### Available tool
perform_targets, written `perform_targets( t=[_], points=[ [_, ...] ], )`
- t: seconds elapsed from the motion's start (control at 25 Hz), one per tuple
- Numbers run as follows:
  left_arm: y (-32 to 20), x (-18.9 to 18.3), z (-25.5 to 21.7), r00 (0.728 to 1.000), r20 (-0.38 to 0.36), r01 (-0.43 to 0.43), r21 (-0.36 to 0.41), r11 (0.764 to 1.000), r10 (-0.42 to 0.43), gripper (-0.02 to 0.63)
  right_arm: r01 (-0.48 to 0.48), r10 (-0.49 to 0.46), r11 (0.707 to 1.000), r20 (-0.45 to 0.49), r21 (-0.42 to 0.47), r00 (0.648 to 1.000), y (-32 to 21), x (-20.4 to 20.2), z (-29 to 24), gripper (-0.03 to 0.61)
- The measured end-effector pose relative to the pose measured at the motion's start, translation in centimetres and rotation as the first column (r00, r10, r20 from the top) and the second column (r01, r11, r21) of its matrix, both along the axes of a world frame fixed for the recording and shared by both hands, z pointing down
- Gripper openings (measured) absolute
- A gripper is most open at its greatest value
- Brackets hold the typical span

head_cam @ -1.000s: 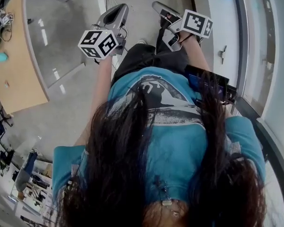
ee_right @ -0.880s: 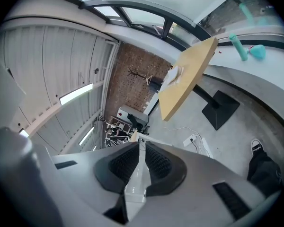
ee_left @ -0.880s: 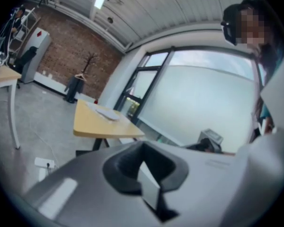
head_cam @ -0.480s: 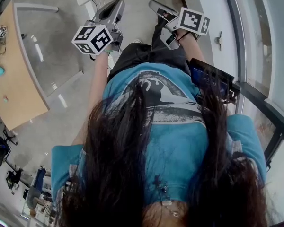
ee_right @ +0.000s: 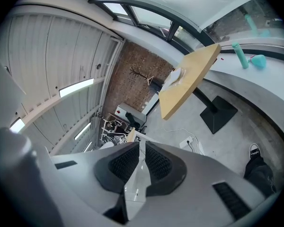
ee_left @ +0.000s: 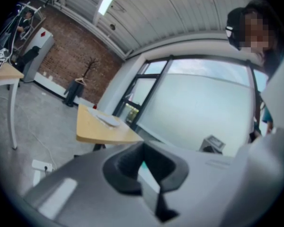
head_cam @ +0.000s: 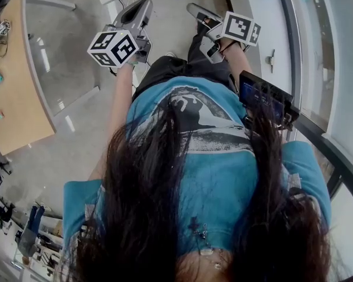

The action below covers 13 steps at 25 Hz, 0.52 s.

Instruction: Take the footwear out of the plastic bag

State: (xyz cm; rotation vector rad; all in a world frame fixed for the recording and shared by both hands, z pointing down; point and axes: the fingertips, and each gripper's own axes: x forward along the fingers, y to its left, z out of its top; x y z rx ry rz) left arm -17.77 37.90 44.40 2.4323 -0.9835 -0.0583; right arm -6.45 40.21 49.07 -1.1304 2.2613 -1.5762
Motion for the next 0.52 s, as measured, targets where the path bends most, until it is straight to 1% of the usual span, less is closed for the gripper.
perform_targets(
  t=[0.24, 0.52],
  points=[
    [0.08, 0.28, -0.31, 0.999, 0.001, 0.038, 0.006, 0.999, -0.038, 0.002, 0.033, -0.033, 0.999, 0.002, 0.0, 0.999, -0.16, 0.65, -0.1, 0.051],
    [0.19, 0.58, -0.09, 0.999, 0.009, 0.045, 0.004, 0.999, -0.045, 0.0, 0.047, -0.047, 0.999, 0.003, -0.012, 0.999, -0.19, 0.85, 0.48, 0.049]
  ],
)
